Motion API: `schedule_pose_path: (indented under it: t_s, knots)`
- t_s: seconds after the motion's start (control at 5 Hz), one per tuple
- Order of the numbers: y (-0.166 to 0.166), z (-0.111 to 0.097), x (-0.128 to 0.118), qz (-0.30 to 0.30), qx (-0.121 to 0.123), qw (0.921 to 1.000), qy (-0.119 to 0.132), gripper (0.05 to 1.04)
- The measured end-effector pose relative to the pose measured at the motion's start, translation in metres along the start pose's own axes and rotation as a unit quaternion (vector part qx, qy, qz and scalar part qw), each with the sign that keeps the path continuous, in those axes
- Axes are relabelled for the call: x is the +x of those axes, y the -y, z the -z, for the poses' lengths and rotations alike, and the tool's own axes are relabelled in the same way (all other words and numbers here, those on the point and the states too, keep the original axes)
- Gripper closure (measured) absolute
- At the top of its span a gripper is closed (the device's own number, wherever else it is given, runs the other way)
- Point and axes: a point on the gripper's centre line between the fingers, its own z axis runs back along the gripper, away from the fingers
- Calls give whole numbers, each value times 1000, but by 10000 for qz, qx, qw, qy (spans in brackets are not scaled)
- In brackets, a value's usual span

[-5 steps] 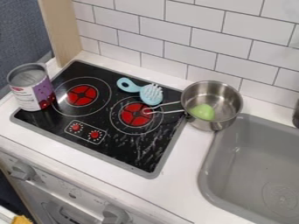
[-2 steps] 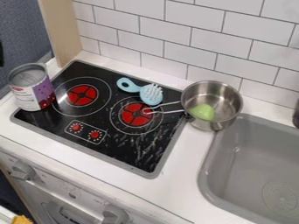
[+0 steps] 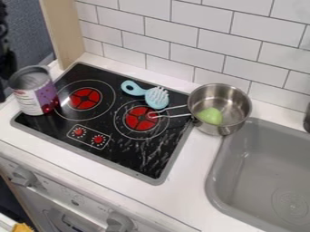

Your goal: Slide the can to the lower right edge of the stove

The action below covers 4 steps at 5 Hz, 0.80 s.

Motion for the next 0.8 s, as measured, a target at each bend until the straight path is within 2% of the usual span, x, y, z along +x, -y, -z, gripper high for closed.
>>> schedule_pose_path:
  t_s: [0.4, 0.8]
  knots:
    - [-2, 5, -39, 529, -156, 9984, -113, 83]
    - [-10, -7, -85, 1064, -240, 9928, -497, 83]
